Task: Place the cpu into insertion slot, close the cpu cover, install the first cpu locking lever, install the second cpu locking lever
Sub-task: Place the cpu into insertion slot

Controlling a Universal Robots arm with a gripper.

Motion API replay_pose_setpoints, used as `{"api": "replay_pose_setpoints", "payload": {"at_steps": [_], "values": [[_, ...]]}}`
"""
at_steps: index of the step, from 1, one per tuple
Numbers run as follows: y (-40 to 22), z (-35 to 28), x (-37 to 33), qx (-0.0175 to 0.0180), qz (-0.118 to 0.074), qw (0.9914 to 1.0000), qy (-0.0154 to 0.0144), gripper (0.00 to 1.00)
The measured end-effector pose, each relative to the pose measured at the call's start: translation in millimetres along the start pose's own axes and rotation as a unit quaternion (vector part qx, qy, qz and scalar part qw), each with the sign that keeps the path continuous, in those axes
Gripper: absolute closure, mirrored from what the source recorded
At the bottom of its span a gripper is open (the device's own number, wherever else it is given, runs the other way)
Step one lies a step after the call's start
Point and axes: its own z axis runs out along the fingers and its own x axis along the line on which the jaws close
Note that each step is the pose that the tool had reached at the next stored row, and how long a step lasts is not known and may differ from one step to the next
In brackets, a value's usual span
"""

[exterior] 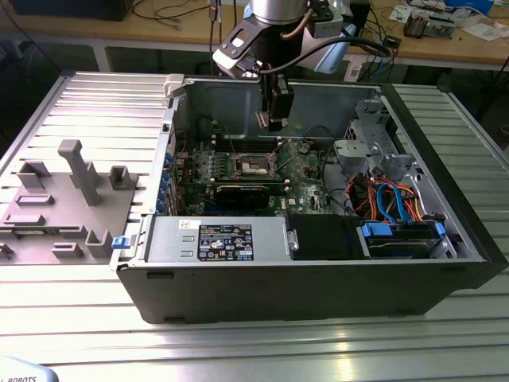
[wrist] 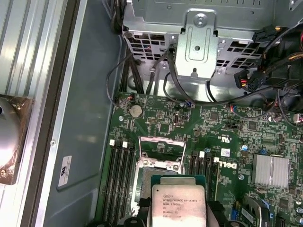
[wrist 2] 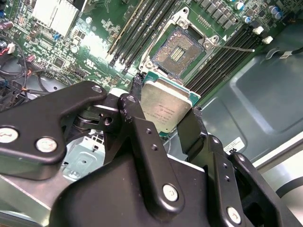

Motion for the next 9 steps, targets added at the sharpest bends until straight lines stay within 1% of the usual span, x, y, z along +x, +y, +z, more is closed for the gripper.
{"api": "replay_pose_setpoints", "payload": {"at_steps": [9], "values": [[0.0,0.0,0.0,-0.0002,0.009,0.99996,-0.0006,0.46]]}}
